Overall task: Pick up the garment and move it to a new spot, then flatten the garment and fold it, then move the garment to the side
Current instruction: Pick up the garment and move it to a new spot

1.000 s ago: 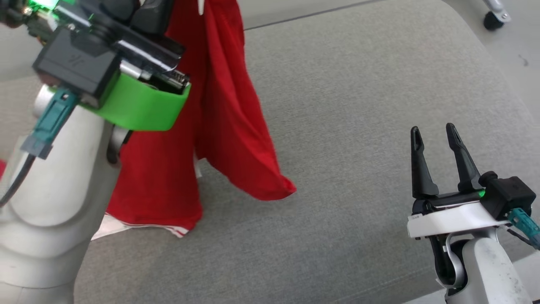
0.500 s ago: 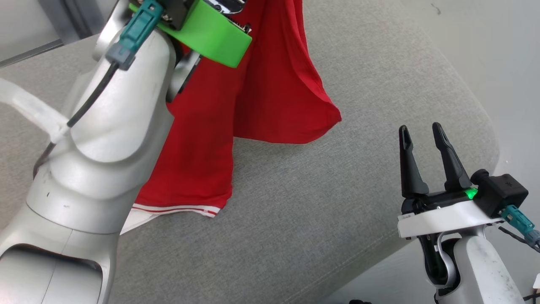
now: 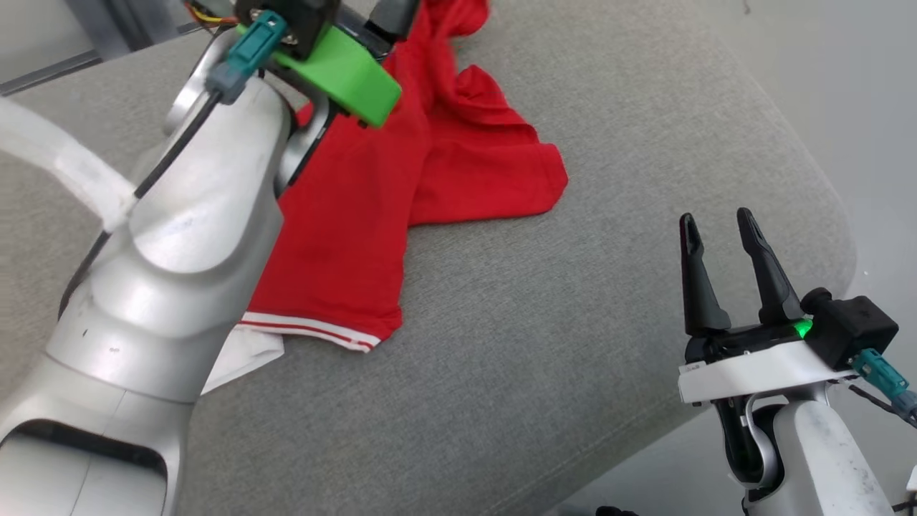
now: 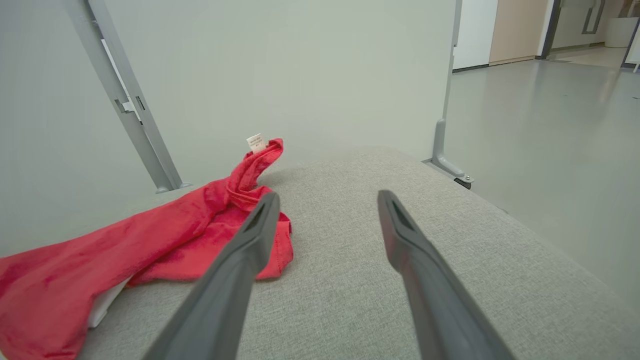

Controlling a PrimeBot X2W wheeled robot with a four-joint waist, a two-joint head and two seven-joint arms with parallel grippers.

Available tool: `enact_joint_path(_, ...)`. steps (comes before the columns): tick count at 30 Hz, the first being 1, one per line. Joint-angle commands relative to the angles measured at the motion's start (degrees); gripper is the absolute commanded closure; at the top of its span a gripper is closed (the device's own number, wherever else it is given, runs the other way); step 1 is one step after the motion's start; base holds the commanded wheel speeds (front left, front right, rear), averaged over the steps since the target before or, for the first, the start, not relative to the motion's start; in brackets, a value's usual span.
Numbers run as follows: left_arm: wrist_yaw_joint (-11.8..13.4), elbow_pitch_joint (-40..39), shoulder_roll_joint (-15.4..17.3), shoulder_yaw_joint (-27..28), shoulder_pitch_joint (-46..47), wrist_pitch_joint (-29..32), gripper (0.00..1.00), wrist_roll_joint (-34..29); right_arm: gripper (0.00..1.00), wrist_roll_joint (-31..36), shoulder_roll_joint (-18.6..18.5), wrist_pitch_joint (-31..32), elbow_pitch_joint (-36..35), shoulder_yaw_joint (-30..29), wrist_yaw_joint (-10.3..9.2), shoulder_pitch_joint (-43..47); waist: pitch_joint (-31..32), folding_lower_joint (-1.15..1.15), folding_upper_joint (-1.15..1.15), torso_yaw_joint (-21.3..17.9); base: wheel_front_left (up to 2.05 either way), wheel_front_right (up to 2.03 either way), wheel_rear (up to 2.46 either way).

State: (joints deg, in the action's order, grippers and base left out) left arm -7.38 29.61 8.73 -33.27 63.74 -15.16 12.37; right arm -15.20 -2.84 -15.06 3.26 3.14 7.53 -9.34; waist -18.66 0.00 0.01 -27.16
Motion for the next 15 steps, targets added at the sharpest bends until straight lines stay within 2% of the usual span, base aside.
enact_joint_path(1, -0.08, -1.24, 1.24, 0.73, -2.29, 0.0, 0.0, 0.72, 0.0, 0.84, -0.09, -0.17, -0.17, -0.36, -0.08, 0.47, 3.09, 0.0, -0.01, 5.38, 0.0, 0.0, 0.0)
enact_joint_path(5, 0.01, -6.15, 3.41, 2.52, -8.68, 0.02, 0.0, 2.4, 0.0, 3.27, -0.11, -0.17, -0.3, -1.58, -0.08, 0.83, 5.08, 0.0, -0.01, 11.49, 0.0, 0.0, 0.0)
enact_joint_path(11, 2.97, -14.18, 6.8, 6.92, -22.91, 0.02, 0.0, 3.82, 0.0, 6.42, -0.16, -0.17, -0.26, -2.42, -0.08, 1.0, 7.69, 0.0, -0.01, 19.62, 0.0, 0.0, 0.0)
enact_joint_path(15, 5.13, -18.73, 6.72, 10.4, -33.52, 0.01, 0.0, 4.79, 0.0, 8.72, -0.13, -0.18, -0.17, -2.51, -0.08, 1.31, 9.48, 0.0, -0.01, 24.09, 0.0, 0.0, 0.0)
